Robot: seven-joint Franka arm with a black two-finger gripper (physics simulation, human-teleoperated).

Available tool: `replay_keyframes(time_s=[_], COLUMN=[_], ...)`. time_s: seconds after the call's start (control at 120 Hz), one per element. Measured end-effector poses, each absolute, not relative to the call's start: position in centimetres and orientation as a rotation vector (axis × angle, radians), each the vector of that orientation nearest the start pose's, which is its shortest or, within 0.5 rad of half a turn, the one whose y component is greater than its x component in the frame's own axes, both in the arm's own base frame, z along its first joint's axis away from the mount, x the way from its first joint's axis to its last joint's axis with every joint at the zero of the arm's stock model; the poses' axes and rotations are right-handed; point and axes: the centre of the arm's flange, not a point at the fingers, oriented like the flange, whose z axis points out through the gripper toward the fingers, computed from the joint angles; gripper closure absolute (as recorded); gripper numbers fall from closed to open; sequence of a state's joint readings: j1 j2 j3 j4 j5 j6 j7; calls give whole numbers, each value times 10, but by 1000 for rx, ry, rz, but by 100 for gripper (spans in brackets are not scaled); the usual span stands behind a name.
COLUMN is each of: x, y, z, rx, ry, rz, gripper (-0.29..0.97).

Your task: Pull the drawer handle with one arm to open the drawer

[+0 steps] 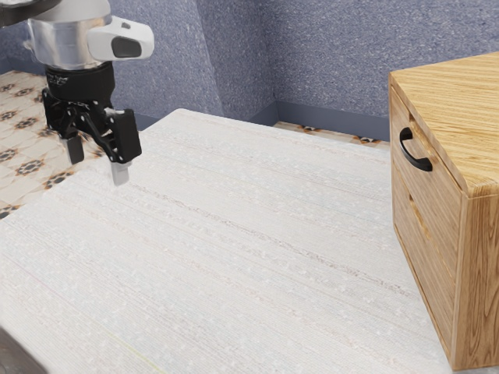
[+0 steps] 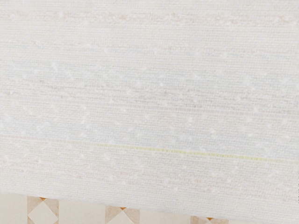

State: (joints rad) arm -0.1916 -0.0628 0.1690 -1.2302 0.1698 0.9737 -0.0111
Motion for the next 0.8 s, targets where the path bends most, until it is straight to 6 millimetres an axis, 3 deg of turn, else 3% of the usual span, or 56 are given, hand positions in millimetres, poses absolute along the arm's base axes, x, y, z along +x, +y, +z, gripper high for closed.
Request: replay_keyframes(time_s=[0.133, 0.267, 0.45, 0.533, 0.717, 0.8], x=[480, 486, 504, 520, 534, 554], y=[-7, -23, -17, -23, -35, -44], z=[766, 780, 769, 754, 746, 729], rx=[-2985, -2994, -3076, -3131, -3229, -3276], ry=[-29, -29, -178, -276, -507, -610], rz=[-11, -191, -239, -216, -227, -200], gripper=[0, 0, 0, 0, 0, 0])
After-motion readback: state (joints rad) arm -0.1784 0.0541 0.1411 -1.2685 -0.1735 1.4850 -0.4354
